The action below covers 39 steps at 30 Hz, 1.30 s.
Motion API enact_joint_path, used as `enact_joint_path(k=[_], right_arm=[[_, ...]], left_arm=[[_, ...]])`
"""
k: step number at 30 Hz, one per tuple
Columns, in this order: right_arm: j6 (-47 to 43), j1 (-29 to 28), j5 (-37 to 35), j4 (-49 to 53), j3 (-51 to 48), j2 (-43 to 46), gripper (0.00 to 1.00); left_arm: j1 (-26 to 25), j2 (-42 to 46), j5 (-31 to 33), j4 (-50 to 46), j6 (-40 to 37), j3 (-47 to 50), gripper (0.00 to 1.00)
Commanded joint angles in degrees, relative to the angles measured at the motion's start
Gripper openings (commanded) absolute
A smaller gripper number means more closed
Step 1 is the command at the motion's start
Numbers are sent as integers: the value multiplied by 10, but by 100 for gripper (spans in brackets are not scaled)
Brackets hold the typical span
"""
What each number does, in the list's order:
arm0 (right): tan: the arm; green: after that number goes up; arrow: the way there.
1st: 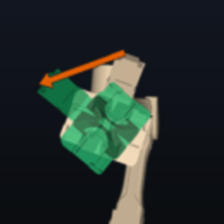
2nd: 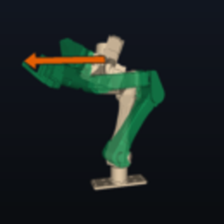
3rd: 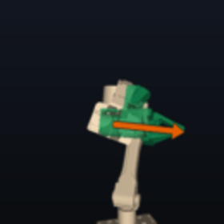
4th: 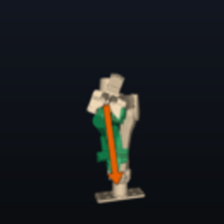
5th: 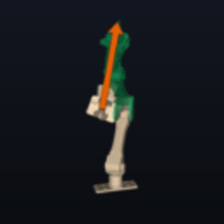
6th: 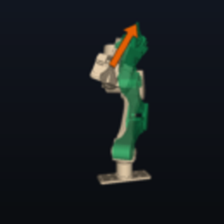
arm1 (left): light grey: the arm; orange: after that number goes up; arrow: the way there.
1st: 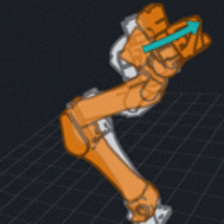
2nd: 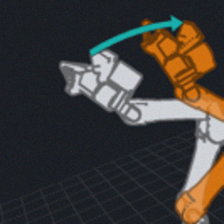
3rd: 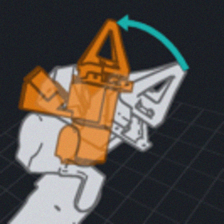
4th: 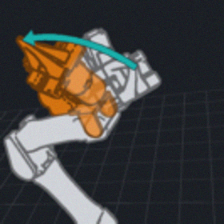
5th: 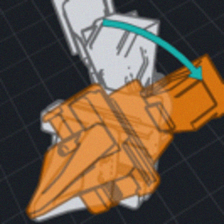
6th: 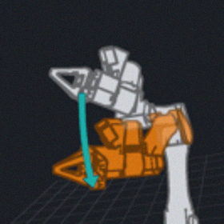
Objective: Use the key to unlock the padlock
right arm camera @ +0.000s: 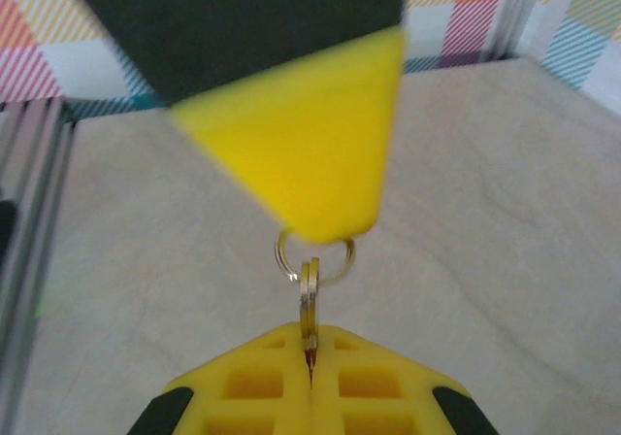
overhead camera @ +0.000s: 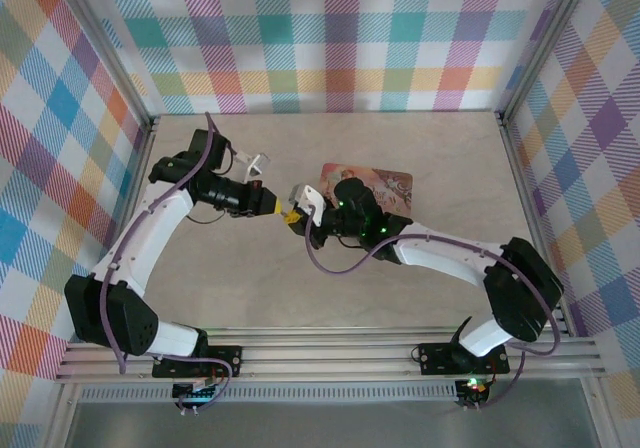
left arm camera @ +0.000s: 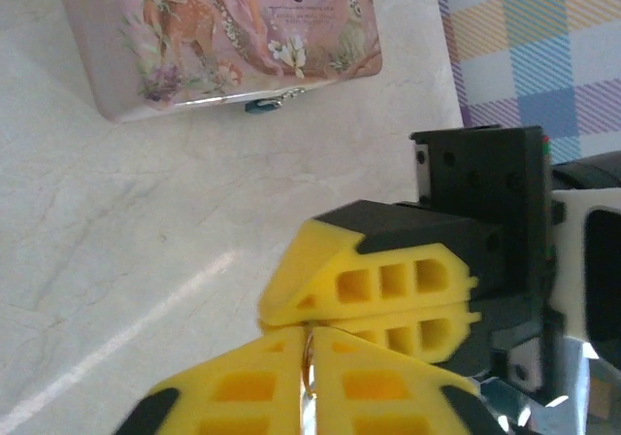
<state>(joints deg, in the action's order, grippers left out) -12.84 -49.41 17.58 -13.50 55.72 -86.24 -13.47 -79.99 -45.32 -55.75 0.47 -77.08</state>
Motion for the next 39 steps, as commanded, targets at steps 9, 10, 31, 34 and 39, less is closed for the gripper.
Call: enact_joint_path(k=[9, 10, 31, 34, 39], right_arm=[[-20, 70, 200, 304, 93, 42, 0], [-23, 75, 212, 315, 99, 43, 0], [8, 90, 307, 327, 143, 9, 0], [12, 90, 309, 320, 139, 8, 0], [12, 89, 309, 319, 139, 8, 0]], left_arm=[[5, 199, -19, 262, -105, 154, 40], [3, 210, -37, 268, -134, 165, 41], [-57, 124, -159, 208, -271, 127, 39], [-67, 117, -154, 202, -274, 125, 36], [-79, 108, -147, 195, -281, 126, 34]])
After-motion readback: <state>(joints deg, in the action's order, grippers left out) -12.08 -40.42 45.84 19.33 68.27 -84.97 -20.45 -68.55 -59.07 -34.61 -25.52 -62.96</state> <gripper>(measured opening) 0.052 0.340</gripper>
